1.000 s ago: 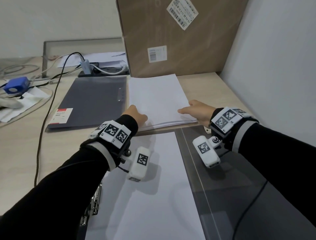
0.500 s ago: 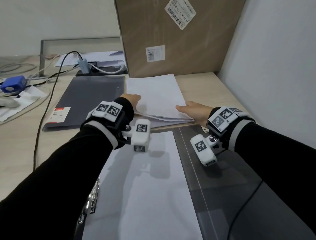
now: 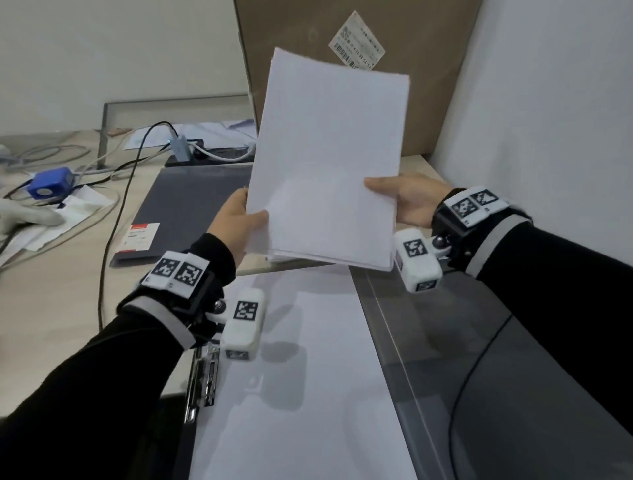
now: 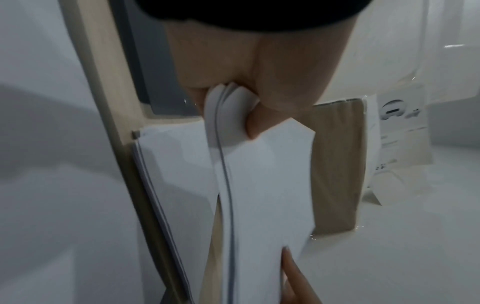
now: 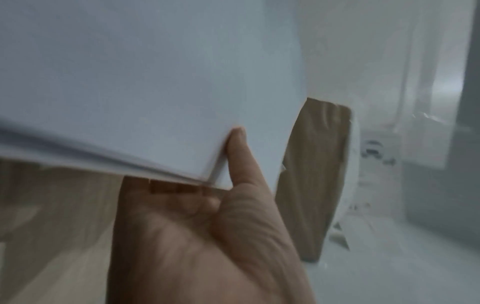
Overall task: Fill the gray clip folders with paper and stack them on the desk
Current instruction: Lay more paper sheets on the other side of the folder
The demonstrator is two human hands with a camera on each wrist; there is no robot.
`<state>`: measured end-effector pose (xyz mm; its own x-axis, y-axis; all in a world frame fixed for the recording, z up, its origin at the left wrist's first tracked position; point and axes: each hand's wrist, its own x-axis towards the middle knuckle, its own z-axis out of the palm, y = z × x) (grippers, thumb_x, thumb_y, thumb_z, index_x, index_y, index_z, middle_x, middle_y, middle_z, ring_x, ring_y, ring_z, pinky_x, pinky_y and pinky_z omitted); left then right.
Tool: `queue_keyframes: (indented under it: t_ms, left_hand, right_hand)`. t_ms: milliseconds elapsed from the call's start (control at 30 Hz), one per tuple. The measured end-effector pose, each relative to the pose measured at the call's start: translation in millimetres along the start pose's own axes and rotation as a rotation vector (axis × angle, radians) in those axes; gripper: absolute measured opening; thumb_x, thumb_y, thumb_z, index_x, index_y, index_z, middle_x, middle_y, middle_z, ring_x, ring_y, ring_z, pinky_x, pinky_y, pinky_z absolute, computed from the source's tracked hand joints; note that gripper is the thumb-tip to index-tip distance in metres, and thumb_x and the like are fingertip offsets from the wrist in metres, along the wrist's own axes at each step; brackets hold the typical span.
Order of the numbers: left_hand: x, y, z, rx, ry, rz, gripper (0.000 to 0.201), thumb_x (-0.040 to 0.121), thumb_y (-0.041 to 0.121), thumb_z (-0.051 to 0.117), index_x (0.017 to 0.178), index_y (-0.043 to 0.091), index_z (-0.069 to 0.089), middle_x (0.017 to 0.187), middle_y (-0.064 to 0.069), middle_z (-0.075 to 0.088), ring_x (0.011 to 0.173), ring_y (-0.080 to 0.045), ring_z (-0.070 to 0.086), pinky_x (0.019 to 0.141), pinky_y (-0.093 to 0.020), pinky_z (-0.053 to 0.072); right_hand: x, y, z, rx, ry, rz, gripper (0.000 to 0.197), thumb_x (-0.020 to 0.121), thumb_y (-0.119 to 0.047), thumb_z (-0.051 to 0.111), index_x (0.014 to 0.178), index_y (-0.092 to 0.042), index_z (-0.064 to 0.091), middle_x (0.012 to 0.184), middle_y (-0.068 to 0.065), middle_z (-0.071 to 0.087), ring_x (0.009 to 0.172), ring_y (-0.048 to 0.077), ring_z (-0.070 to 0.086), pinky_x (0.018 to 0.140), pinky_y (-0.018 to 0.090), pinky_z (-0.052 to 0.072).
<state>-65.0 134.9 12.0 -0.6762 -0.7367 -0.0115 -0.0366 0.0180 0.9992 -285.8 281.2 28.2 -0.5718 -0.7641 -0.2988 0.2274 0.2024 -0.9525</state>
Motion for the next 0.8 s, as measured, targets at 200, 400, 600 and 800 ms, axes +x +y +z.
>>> queue_keyframes:
  t_ms: [200, 400, 600, 800]
  left_hand:
    - [-38, 19, -22, -0.009, -0.08, 0.063, 0.035, 0.078, -0.004, 0.061, 0.109, 0.011, 0.06, 0.106, -0.006, 0.067, 0.094, -0.023, 0.064, 0.086, -0.035, 0.053]
    - [-69, -2, -15, -0.166, 0.001, -0.075, 0.026, 0.08, 0.001, 0.067, 0.105, 0.008, 0.065, 0.107, -0.014, 0.067, 0.096, -0.029, 0.065, 0.098, -0.042, 0.048]
    - [-81, -21, -11, -0.178, 0.06, -0.188, 0.016, 0.081, 0.008, 0.07, 0.095, 0.014, 0.066, 0.107, -0.012, 0.068, 0.108, -0.033, 0.063, 0.101, -0.045, 0.047]
    - [-90, -4, -4, -0.039, 0.023, -0.194, 0.033, 0.08, 0.012, 0.072, 0.111, 0.006, 0.064, 0.104, -0.012, 0.069, 0.097, -0.03, 0.066, 0.097, -0.044, 0.05]
  right_hand:
    - [-60, -9, 30, 0.147, -0.048, -0.24, 0.028, 0.091, 0.005, 0.051, 0.116, -0.004, 0.06, 0.106, 0.009, 0.07, 0.093, 0.021, 0.069, 0.08, 0.033, 0.059]
    - [-101, 48, 60, 0.085, -0.062, -0.246, 0.023, 0.086, 0.002, 0.059, 0.107, -0.008, 0.064, 0.102, 0.005, 0.071, 0.087, 0.017, 0.07, 0.082, 0.032, 0.057]
    - [-108, 78, 81, 0.144, 0.051, -0.121, 0.027, 0.082, -0.007, 0.069, 0.108, -0.009, 0.064, 0.116, 0.014, 0.067, 0.104, 0.03, 0.065, 0.095, 0.044, 0.05]
    - [-122, 68, 75, -0.005, 0.242, -0.173, 0.034, 0.087, -0.012, 0.065, 0.119, -0.001, 0.061, 0.119, 0.017, 0.066, 0.104, 0.031, 0.064, 0.096, 0.047, 0.05]
